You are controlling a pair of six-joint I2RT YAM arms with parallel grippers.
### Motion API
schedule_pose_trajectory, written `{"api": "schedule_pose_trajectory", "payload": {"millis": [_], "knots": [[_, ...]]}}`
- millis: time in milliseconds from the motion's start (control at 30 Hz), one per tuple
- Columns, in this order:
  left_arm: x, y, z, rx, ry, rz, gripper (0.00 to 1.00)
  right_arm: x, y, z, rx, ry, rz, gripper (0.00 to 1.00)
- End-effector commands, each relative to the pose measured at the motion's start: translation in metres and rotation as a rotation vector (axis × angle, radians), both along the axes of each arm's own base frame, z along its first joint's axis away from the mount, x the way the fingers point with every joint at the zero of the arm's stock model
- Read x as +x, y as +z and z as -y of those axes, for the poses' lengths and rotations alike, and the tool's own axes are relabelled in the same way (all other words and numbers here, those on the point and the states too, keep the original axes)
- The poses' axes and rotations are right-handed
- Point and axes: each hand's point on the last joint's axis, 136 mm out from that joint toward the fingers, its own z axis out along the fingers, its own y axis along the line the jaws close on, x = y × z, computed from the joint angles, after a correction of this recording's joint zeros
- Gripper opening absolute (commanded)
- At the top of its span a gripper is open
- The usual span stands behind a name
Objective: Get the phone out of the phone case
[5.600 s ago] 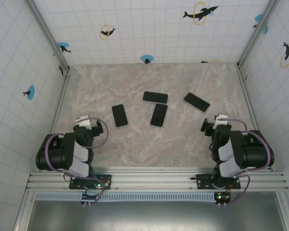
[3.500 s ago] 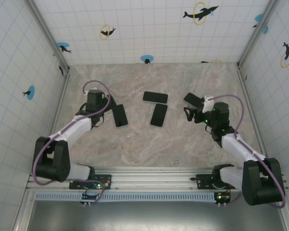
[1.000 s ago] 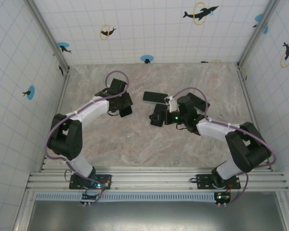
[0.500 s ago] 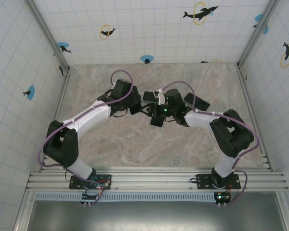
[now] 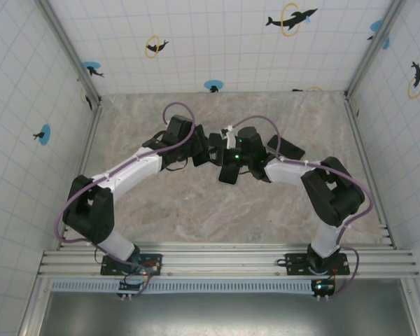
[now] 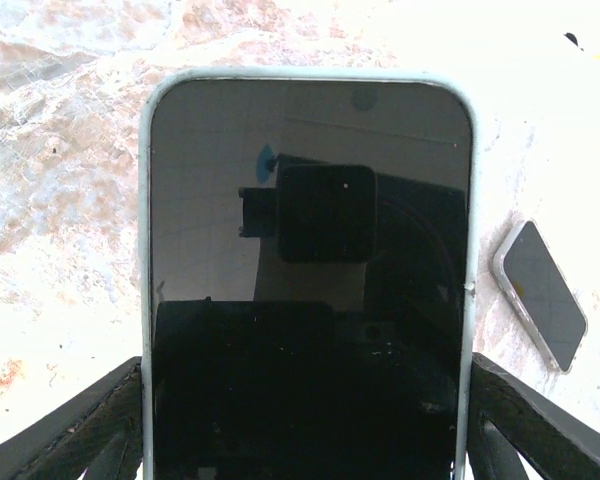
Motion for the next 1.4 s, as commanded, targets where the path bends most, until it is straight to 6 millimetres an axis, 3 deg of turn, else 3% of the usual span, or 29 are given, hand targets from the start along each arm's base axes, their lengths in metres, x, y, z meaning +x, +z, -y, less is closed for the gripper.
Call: {"api": "schedule_pose_trajectory", "payload": {"millis": [0,100,167,333,567,633,767,1000,1167,1367], "knots": [[0.003,0.03,0.008,-0.062,-0.01,0.078,0.68,0.005,0.026,-0.01,0.061,0.017,0.059,0.14],[0.003,0.036,0.007,-0.059,-0.018,0.108,0.92,0.006,0.03,-0.008,0.068,0.007,0.061,0.12],[0.003,0.04,0.005,-0.053,-0.022,0.133,0.98,0.006,0.036,-0.007,0.083,0.0,0.059,0.11],[0.007,0.052,-0.006,-0.069,-0.026,0.171,0.98,0.013,0.053,0.005,0.134,-0.037,0.043,0.1],[0.025,0.089,-0.031,-0.29,-0.056,0.286,0.97,0.011,0.085,0.021,0.289,-0.061,-0.003,0.09],[0.025,0.095,-0.028,-0.332,-0.097,0.298,0.96,0.01,0.095,0.026,0.332,-0.063,-0.009,0.1],[0.032,0.103,-0.03,-0.455,-0.132,0.28,0.92,0.006,0.12,0.029,0.424,-0.035,-0.016,0.1],[0.032,0.132,-0.002,-0.618,-0.285,0.294,0.76,-0.001,0.152,0.028,0.543,0.01,-0.039,0.1],[0.03,0.146,0.005,-0.664,-0.345,0.304,0.65,-0.006,0.158,0.024,0.556,0.051,-0.058,0.11],[0.027,0.154,0.014,-0.7,-0.406,0.295,0.38,-0.008,0.153,0.021,0.561,0.069,-0.107,0.11]]}}
